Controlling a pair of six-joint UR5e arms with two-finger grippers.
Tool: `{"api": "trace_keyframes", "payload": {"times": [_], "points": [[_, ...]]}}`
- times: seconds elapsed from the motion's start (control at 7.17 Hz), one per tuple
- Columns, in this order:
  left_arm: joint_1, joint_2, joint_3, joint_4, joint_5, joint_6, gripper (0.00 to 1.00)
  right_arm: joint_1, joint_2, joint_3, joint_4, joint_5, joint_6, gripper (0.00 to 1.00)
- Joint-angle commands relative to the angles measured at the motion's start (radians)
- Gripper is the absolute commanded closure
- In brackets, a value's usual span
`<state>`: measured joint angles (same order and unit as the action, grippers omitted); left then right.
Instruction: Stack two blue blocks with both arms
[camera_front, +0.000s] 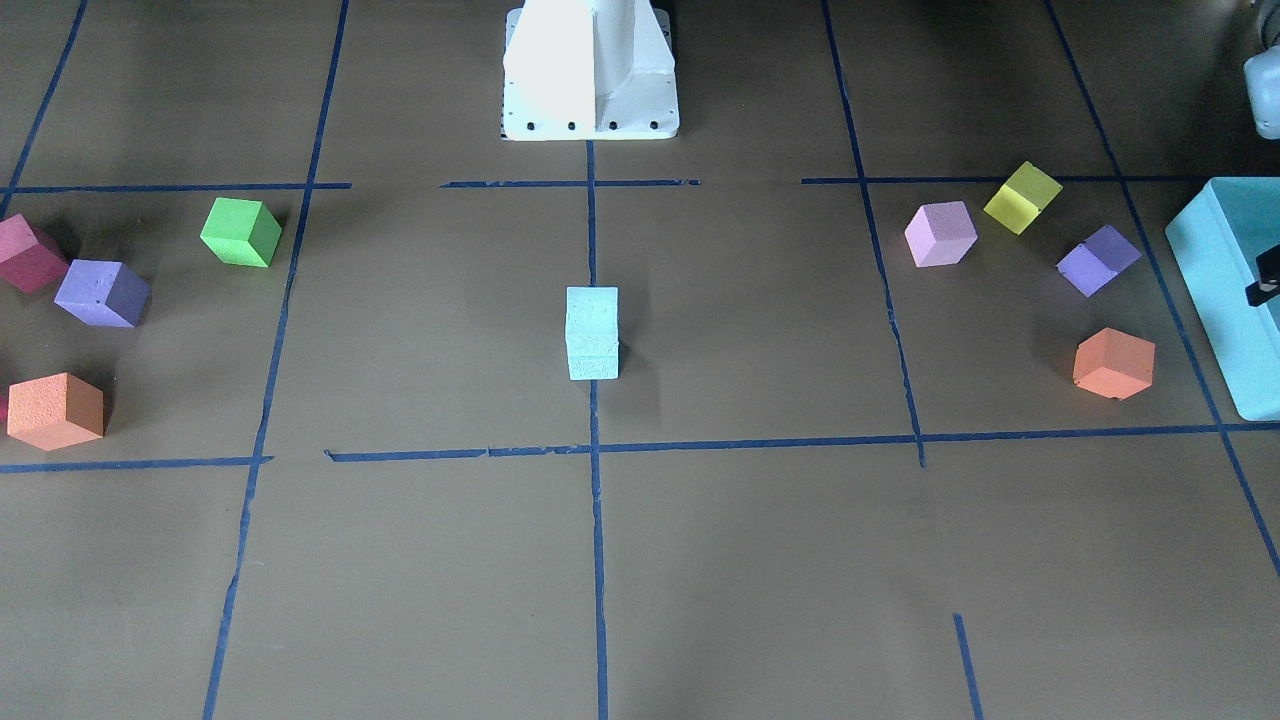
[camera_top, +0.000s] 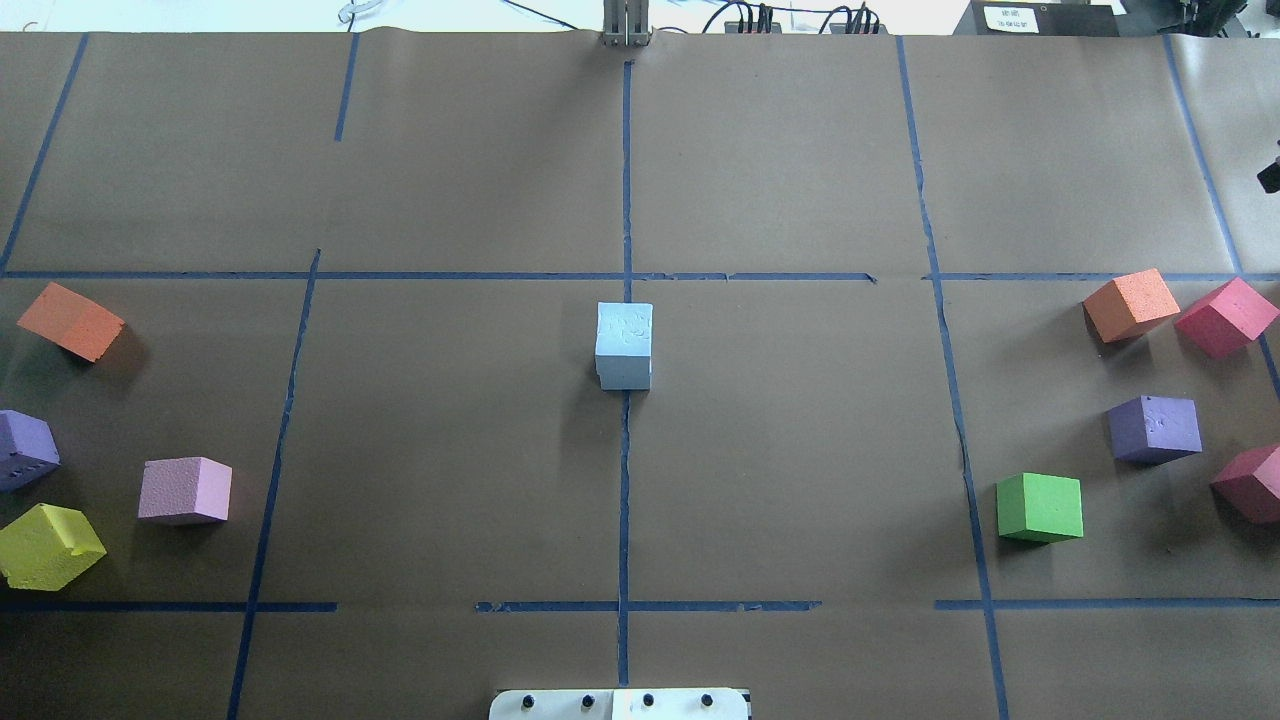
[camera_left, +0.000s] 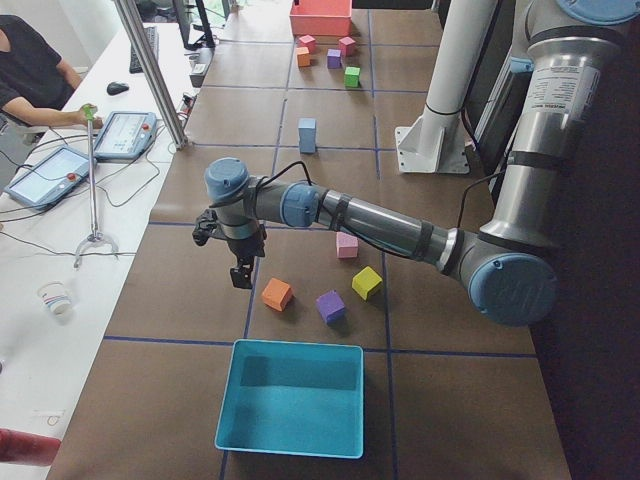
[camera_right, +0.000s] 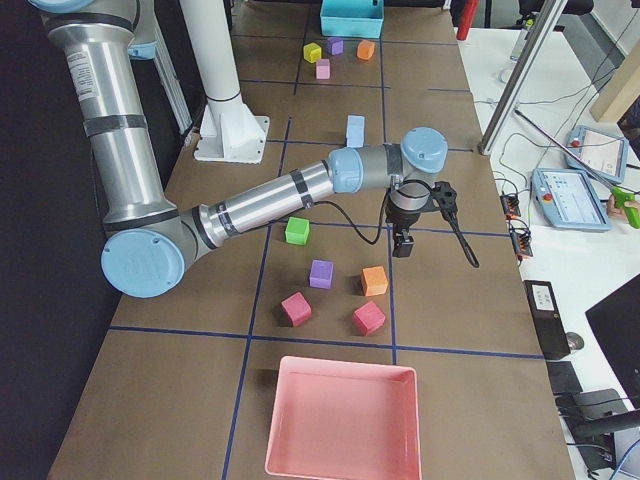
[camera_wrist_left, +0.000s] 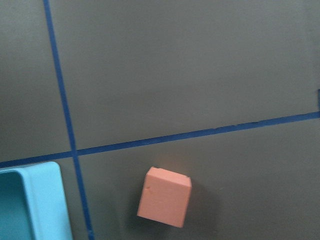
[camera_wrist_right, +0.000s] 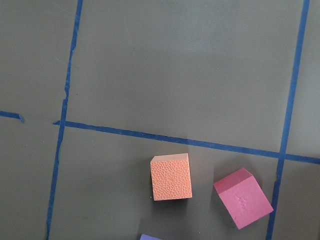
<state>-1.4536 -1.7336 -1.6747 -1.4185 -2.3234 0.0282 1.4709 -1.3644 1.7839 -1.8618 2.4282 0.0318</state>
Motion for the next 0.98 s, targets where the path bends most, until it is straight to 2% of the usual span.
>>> {"api": "trace_keyframes", "payload": {"times": [0.0, 0.14, 0.42, 0.7, 0.84], "points": [[-0.085, 0.011, 0.041, 0.009, -0.005, 0.166, 0.00, 0.028, -0.045, -0.004, 0.001, -0.032, -0.035, 0.00], [-0.134, 0.014, 0.091, 0.010, -0.005, 0.220, 0.00, 0.029, -0.050, -0.005, 0.001, -0.105, -0.093, 0.00], [-0.181, 0.015, 0.154, 0.009, -0.008, 0.249, 0.00, 0.048, -0.146, 0.005, 0.031, -0.101, -0.145, 0.00], [-0.202, 0.020, 0.251, 0.000, -0.017, 0.306, 0.00, 0.052, -0.168, -0.003, 0.052, -0.101, -0.159, 0.00], [-0.202, 0.020, 0.250, 0.004, -0.034, 0.303, 0.00, 0.052, -0.182, -0.001, 0.052, -0.101, -0.161, 0.00]]}}
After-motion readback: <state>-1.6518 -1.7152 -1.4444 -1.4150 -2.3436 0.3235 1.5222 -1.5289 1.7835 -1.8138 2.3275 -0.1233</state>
